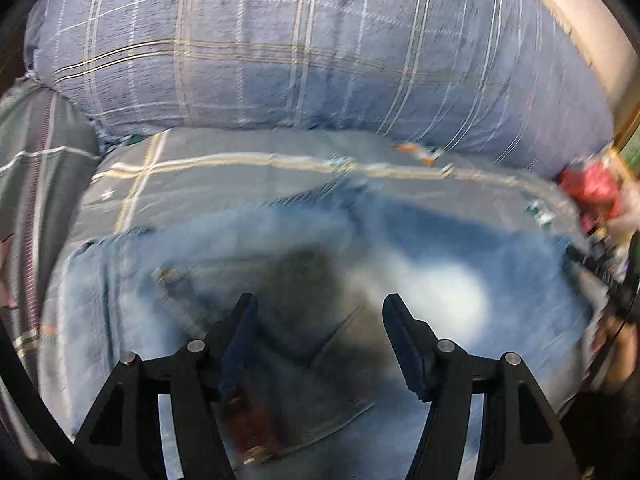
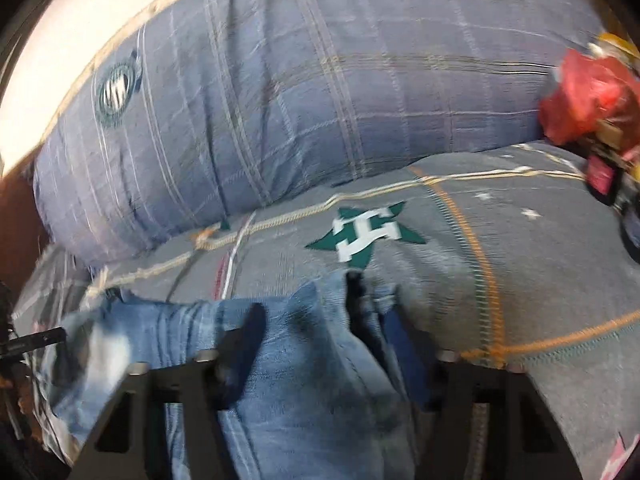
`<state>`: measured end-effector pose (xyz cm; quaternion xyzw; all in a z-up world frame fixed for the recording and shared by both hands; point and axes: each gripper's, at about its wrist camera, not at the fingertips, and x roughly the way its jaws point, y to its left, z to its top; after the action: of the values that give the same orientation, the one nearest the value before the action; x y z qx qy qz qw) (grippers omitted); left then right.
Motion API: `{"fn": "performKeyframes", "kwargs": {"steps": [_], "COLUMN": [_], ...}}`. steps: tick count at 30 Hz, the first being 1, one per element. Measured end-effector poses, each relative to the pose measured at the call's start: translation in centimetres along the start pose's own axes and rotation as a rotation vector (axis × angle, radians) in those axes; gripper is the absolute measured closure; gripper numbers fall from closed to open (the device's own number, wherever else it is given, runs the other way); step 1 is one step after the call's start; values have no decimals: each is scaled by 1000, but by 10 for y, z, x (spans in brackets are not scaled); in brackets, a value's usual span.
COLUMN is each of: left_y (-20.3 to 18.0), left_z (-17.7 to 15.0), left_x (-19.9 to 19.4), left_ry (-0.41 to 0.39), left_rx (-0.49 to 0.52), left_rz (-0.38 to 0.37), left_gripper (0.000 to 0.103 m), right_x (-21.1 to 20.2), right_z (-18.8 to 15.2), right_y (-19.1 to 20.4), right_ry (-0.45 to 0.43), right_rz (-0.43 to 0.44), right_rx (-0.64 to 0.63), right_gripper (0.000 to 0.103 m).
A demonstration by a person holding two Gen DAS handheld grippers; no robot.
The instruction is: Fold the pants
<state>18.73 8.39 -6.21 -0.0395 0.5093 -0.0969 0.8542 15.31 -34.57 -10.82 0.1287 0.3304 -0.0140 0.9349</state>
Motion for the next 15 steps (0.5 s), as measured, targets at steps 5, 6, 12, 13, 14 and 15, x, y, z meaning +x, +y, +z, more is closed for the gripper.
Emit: {"fn": "performKeyframes", "kwargs": {"steps": [5,6,12,13,14,15], "left_y": [2,0,-7,-3,1,5], "left_z": [-15,-18,-24,-24,-26,-28], "left_x": [8,13,10,3,-9,-20], "left_ry": [-24,-19,-61,-66,-79,-95], "left_rx": [97,115,184,164,139,118], "left_rz": [97,118,159,138,112,92], "left_gripper": [38,37,37,37,37,37], "right_x": [-8,-11,2,-2,-10,-20], "right_z": [-5,-7,-12,-11,-12,-13], "right_y": [4,2,-5,-3,-1,3], "right_ry": [-32,-50,-8,-13,-24,-40], "right_rz": [-215,-251,-227,-226,-232,-238], "right_rx": [-47,-46,-39,-38,-37,-33], "right_gripper": [99,99,97,95,93,92]}}
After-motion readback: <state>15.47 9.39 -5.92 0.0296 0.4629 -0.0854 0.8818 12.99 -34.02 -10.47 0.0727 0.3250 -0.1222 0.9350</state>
